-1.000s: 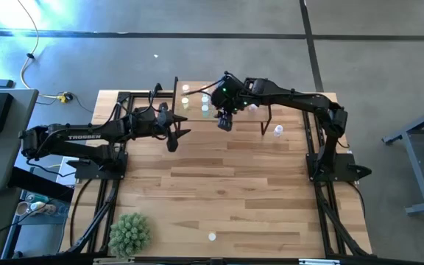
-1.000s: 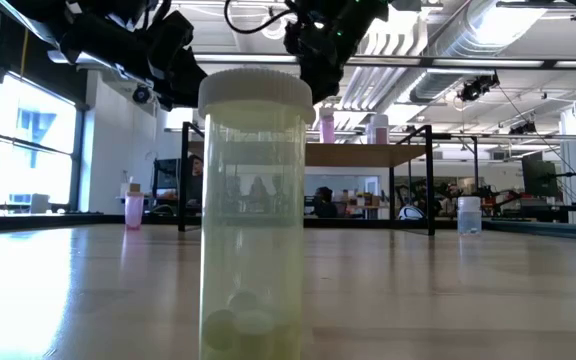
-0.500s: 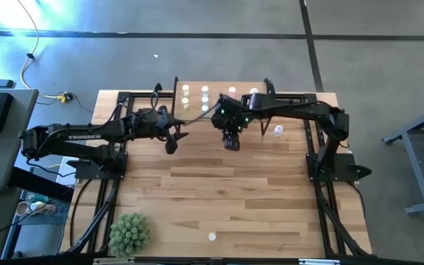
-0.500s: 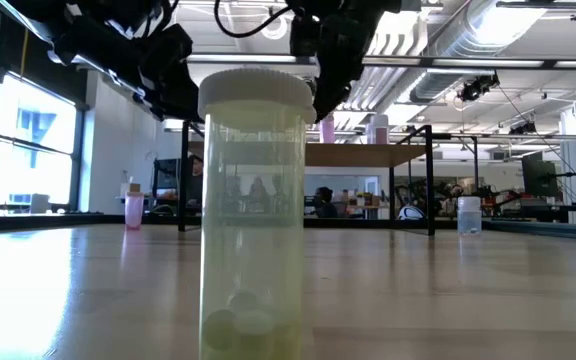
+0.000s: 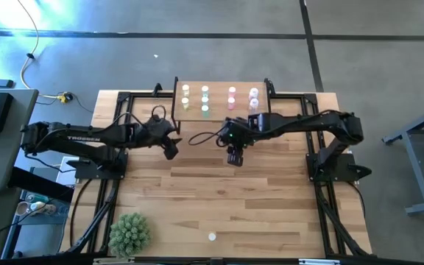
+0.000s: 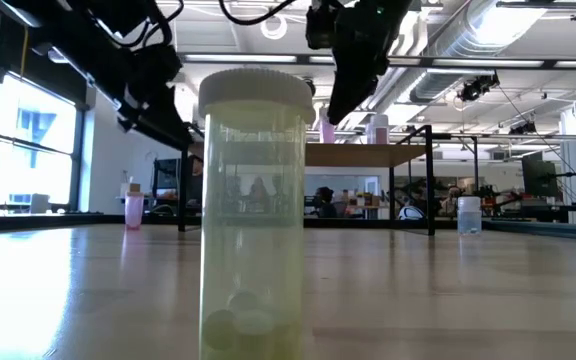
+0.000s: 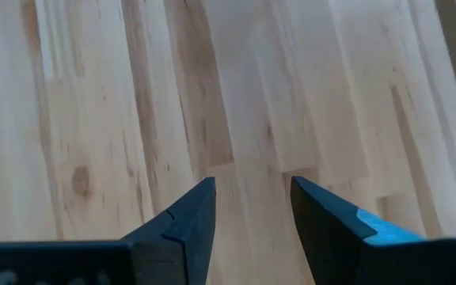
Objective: Pick and place medicine bottles onto shelf by color
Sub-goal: Put the pink pill bottle and align it with the other pink pill bottle on the shelf
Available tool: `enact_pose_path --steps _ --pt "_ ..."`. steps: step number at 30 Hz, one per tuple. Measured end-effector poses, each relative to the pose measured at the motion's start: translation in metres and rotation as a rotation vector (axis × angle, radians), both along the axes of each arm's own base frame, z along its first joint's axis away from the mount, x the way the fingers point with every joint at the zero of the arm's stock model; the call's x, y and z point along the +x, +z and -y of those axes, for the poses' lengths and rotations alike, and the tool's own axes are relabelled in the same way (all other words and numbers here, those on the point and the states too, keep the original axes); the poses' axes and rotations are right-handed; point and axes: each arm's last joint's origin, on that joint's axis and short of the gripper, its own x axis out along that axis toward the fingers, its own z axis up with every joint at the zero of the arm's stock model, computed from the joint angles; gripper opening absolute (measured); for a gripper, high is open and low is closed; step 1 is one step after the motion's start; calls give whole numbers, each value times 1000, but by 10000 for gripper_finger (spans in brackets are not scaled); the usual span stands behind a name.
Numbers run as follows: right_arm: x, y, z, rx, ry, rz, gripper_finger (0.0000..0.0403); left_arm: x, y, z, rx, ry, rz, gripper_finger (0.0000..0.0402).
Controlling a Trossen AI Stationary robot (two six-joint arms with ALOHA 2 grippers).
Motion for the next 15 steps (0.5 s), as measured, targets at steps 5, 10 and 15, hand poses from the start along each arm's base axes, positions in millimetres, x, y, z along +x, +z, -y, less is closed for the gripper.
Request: enact_pose_path --steps 5,10,15 --pt "1 0 -13 -43 8 6 156 -7 -9 18 -28 138 -77 227" --pt "2 0 -17 -71 20 22 156 -18 -16 33 -31 300 -114 227" --pt "3 1 -16 -75 20 27 156 -32 -22 40 -36 498 -99 227"
